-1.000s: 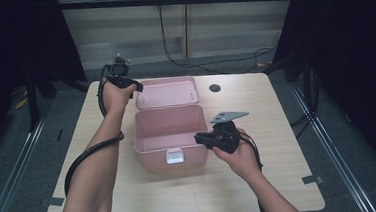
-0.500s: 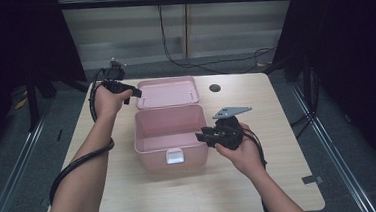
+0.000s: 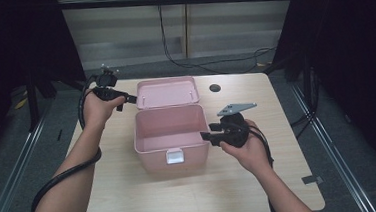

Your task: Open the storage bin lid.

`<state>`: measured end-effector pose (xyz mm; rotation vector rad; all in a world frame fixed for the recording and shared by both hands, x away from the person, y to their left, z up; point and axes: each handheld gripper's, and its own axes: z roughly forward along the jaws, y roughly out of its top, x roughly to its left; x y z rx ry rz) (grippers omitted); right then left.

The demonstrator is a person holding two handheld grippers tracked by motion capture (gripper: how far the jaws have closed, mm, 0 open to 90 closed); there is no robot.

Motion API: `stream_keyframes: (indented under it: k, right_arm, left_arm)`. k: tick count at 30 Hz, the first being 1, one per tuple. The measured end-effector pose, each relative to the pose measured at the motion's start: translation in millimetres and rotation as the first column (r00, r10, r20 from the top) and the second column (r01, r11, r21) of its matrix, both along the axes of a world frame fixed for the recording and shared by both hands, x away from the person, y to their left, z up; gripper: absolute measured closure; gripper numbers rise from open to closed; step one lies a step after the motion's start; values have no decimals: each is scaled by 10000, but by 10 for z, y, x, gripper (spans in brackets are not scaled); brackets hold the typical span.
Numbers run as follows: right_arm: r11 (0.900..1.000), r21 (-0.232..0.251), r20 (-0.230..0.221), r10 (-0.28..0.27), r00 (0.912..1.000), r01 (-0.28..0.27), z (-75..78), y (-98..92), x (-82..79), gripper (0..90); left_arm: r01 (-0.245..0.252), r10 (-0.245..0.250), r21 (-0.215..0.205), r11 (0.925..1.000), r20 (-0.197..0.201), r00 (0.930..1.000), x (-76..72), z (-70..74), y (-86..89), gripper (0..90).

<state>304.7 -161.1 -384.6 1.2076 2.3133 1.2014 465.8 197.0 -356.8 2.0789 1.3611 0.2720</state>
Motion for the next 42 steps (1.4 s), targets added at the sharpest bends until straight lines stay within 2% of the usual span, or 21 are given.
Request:
stream_keyframes:
  k: [11,18,22,26,31,34,36,39,42]
  right_arm:
    - [9990,153,-215,-428,9989,432,-9,-208,14,460]
    - [9980,38,-93,-623,9980,624,-36,-302,26,389]
    - [9971,33,-69,-764,9971,765,-57,-355,40,356]
    - [9970,-172,-143,-756,9970,753,-90,-394,52,340]
    - [9966,-221,-120,-795,9968,792,-124,-426,65,314]
    - [9972,-488,-263,-582,9980,569,-134,-449,73,298]
    - [9967,-529,-323,-627,9975,610,-136,-469,80,290]
    - [9966,-512,-357,-663,9972,644,-147,-496,92,291]
    - [9957,-705,-489,-638,9968,603,-169,-518,98,291]
  left_arm:
    - [97,-96,-208,9997,20,10000,-124,-1,129,282]
    - [136,-135,-206,9997,77,9999,-203,-25,207,272]
    - [134,-129,-358,9993,164,9998,-242,-38,257,269]
    - [124,-115,-486,9987,185,9998,-275,-50,330,266]
    - [58,-43,-556,9984,258,9997,-323,-105,397,266]
    - [48,-31,-639,9979,267,9996,-361,-156,430,264]
    - [132,-114,-594,9981,298,9995,-385,-188,450,263]
    - [161,-139,-784,9968,287,9995,-429,-265,484,260]
    - [216,-194,-668,9975,334,9993,-464,-330,520,257]
